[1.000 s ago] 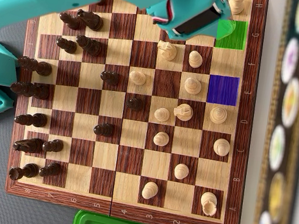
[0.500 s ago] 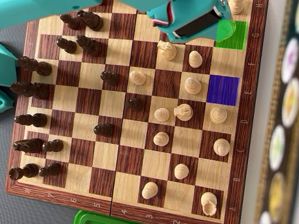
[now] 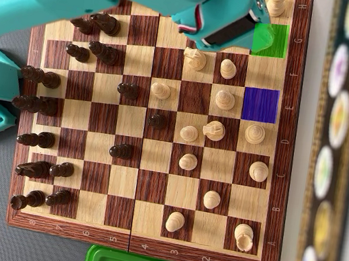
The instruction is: Play chess
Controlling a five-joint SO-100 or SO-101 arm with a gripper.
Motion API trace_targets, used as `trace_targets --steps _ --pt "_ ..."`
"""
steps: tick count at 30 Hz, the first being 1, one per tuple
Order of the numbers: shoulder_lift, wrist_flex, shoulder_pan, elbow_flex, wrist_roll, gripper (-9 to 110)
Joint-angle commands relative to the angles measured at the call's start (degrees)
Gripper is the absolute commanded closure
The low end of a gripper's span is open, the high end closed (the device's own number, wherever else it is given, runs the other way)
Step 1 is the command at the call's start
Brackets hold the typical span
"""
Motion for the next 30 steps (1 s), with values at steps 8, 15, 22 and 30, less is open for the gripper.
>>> trace_targets --steps 8,15,22,30 --pt "3.52 -2.64 0.09 -2.11 0.53 89" --pt "0.70 -3.34 -0.09 -2.64 0.53 89" --pt "0.18 -3.78 0.09 -2.64 0.44 89" --pt "0.09 -3.69 0.18 -2.02 0.18 89"
